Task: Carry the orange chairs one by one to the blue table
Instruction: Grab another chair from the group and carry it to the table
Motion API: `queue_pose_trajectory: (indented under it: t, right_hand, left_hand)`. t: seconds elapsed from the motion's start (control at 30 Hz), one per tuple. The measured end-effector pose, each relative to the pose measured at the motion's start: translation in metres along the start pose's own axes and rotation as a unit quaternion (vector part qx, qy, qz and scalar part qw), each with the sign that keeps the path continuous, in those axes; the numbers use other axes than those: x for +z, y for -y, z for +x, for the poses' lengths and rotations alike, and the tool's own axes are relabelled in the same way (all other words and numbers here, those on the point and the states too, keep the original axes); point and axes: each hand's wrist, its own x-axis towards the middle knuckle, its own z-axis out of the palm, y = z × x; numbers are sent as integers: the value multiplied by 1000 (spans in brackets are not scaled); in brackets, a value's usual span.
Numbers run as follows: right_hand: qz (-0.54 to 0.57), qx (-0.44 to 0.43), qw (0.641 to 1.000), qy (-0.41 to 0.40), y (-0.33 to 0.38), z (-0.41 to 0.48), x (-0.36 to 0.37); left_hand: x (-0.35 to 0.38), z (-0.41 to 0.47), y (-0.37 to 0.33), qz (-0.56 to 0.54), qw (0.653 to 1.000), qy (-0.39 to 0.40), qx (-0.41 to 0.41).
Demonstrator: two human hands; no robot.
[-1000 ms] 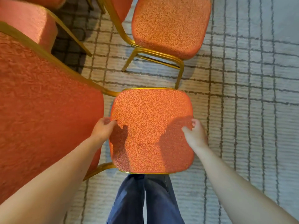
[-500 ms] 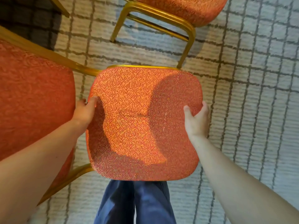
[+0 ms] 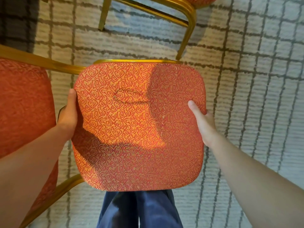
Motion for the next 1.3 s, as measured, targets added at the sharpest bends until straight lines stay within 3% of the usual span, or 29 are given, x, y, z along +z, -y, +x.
queue_pose_trajectory:
  t: [0.2,0.63,0.97,1.3]
  right_hand:
    - [1,12,999,30,3,0,-1]
    - [20,-6,1000,-18,-9,-32,-23]
    - [99,-9,992,-74,-4,-176,-103]
    - [179,-4,971,-158,-47,-350,-200]
  left_hand:
    - [-14,20,11,-58,991,124,11]
    - [-14,-33,-11,-20,983,176,49]
    - [-65,-170,-62,46,973,209,88]
    - [-70,-350,-92,173,916,263,248]
